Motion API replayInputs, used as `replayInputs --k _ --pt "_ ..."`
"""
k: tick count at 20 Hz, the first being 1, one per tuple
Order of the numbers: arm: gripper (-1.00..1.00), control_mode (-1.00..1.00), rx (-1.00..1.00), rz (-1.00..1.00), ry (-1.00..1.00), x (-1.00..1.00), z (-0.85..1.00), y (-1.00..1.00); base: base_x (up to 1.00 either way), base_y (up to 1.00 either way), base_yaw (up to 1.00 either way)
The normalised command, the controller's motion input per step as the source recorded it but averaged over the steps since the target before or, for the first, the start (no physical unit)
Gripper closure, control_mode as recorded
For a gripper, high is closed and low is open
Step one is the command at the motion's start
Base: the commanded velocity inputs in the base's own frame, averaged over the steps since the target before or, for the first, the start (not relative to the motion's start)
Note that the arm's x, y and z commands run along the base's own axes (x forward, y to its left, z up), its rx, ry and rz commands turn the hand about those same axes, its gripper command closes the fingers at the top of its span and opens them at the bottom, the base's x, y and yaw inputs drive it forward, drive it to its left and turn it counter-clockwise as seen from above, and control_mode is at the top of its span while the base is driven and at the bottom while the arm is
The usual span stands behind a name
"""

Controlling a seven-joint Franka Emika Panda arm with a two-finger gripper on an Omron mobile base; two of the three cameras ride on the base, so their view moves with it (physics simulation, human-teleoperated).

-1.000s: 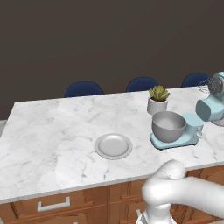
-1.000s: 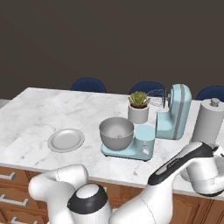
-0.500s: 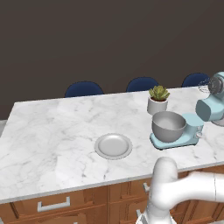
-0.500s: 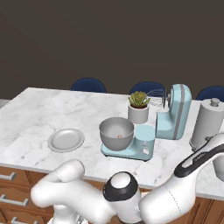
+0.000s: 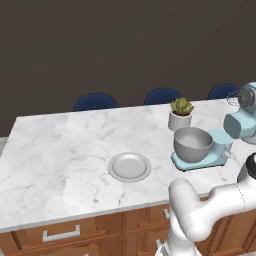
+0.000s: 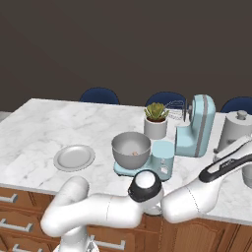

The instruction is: Add butter and sugar cubes to the stand mixer bowl and then turn on the stand mixer to begin making frosting.

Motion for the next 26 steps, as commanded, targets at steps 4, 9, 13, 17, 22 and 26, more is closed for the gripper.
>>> replayInputs --k 4,9,13,17,22,26 --pt "-1.0 -1.0 0.01 0.09 0.0 0.0 0.11 0.66 0.0 0.0 0.0" --pt "-1.0 -1.0 -0.13 0.13 0.0 0.0 0.0 1.0 0.0 0.0 0.0" --pt "-1.0 -1.0 -0.18 0.16 0.0 0.0 0.0 1.0 0.0 0.0 0.0" --pt "-1.0 -1.0 -0.17 0.14 0.0 0.0 0.06 1.0 0.0 0.0 0.0" --pt "-1.0 -1.0 -0.19 0.11 0.06 0.0 0.09 1.0 0.0 0.0 0.0" --pt "-1.0 -1.0 -0.2 0.1 0.15 0.12 -0.01 1.0 0.0 0.0 0.0"
